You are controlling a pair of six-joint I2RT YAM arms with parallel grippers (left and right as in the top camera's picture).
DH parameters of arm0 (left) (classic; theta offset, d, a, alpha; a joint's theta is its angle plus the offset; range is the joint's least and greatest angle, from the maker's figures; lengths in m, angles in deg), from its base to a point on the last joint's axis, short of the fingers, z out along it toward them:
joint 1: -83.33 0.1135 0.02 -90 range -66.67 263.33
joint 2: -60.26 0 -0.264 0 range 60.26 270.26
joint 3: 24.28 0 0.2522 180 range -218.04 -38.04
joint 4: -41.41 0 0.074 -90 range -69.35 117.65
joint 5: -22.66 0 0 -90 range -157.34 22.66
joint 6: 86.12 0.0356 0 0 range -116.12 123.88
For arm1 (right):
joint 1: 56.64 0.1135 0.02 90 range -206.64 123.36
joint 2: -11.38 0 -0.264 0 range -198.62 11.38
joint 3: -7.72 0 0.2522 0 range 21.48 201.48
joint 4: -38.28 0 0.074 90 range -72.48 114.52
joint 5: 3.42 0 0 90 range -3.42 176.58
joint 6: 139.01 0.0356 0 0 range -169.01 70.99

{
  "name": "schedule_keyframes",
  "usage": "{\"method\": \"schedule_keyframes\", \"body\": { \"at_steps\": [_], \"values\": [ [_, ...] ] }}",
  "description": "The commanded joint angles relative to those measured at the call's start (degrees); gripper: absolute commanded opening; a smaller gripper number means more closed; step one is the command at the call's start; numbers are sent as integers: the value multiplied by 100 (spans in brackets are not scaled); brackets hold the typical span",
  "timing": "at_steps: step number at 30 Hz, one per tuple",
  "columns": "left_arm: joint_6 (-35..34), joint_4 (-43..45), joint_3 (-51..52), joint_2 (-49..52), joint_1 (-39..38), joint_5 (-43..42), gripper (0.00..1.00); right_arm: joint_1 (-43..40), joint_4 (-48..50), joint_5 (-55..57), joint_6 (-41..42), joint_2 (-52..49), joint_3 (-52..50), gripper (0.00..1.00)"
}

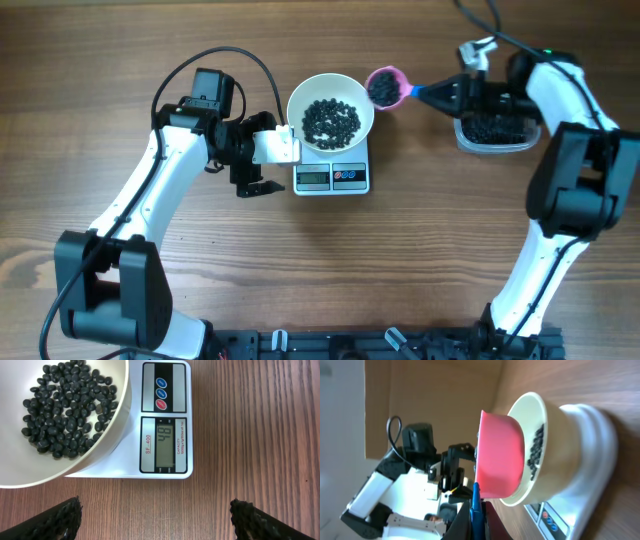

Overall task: Scoop item into bowl and weigh 150g on scale
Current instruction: 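Carry the filled scoop left over the white bowl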

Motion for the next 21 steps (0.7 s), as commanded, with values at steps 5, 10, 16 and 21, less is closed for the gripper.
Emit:
{"method": "schedule_keyframes", "body": {
  "at_steps": [5, 10, 16, 21],
  "values": [
    [-55, -4, 37, 66, -9, -129, 100, 658, 778, -302, 494, -76, -33, 4],
    [-55, -4, 37, 66, -11, -129, 100, 907, 1661, 31, 2063, -76, -35, 4],
    [-55, -4, 37, 66, -9, -129, 100, 905, 2717, 44, 3381, -76, -35, 4],
    [-55, -4, 37, 66, -11, -129, 100, 907, 3012, 46, 3449, -76, -33, 4]
  ]
}}
